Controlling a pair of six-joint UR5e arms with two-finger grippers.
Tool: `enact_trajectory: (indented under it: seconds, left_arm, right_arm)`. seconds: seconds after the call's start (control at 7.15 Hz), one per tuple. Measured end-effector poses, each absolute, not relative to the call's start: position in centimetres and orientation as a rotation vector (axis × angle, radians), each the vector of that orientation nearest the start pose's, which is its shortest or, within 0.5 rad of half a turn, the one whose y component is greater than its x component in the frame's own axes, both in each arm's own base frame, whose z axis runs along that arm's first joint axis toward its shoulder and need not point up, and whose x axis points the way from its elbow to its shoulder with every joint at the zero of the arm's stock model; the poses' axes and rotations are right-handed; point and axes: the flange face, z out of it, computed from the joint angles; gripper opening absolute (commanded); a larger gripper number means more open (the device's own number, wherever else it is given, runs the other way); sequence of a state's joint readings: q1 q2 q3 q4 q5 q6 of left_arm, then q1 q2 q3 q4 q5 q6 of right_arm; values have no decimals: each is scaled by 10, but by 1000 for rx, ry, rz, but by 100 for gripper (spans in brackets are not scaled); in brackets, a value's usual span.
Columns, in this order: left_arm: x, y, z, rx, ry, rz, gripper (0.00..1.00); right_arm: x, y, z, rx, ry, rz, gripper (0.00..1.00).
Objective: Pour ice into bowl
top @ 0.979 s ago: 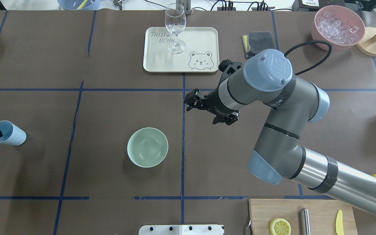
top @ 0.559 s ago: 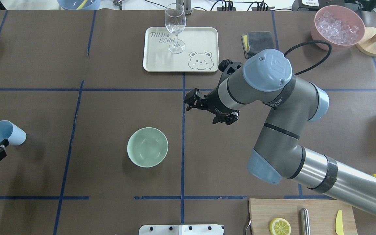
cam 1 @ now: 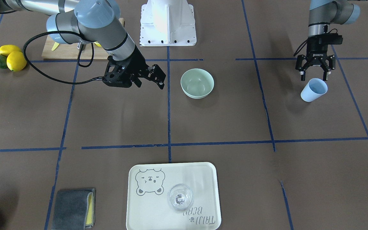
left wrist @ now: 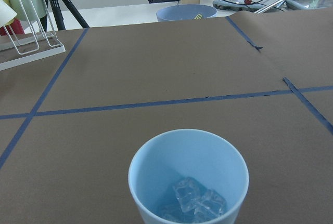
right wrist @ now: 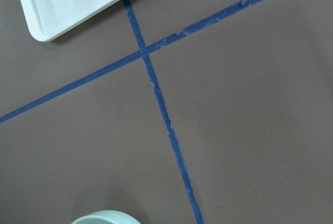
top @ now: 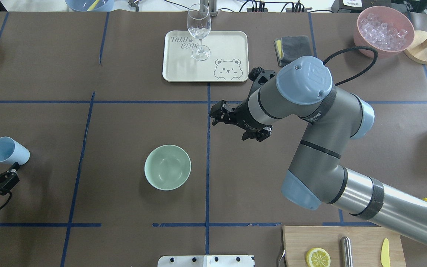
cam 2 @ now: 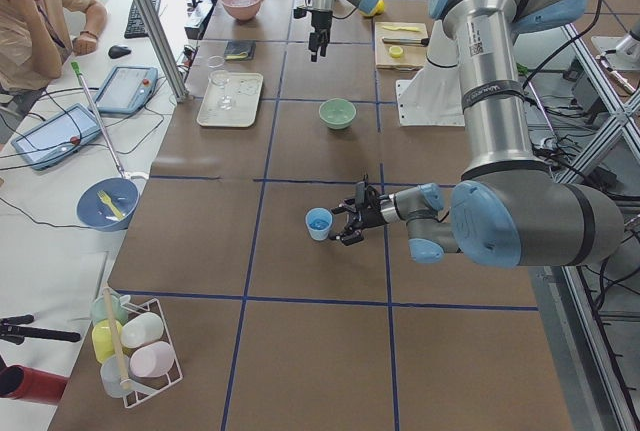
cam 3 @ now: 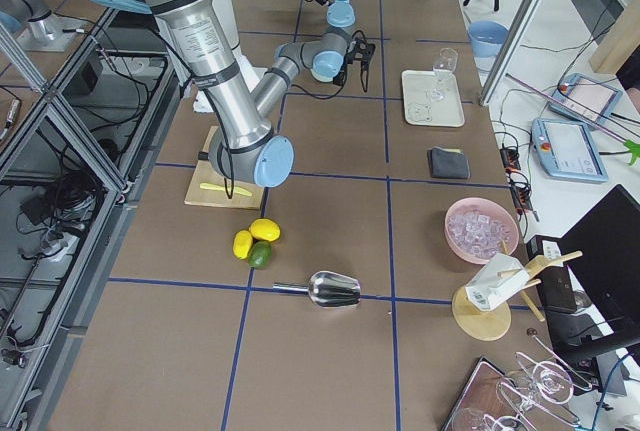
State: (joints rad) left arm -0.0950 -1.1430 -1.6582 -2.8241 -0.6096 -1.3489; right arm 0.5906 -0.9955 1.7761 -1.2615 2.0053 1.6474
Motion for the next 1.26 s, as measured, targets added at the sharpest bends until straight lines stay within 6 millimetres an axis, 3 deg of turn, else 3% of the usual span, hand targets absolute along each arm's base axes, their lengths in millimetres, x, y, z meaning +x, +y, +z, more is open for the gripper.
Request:
enact_trajectory:
  seconds: [0.28, 0.7, 1.26]
  left_arm:
    - [294, -248, 647, 1077, 651, -358, 98]
    - [322, -254, 646, 1124, 651, -395, 98]
    - [319, -266, 657, 1133, 626, -437, 98]
  right_arm:
    - [-477, -430, 195, -104, -1143, 358, 100]
    - [-477, -429, 193, -102, -1146, 364, 100]
    - [-478, -428, 192, -97, -1146, 367, 100]
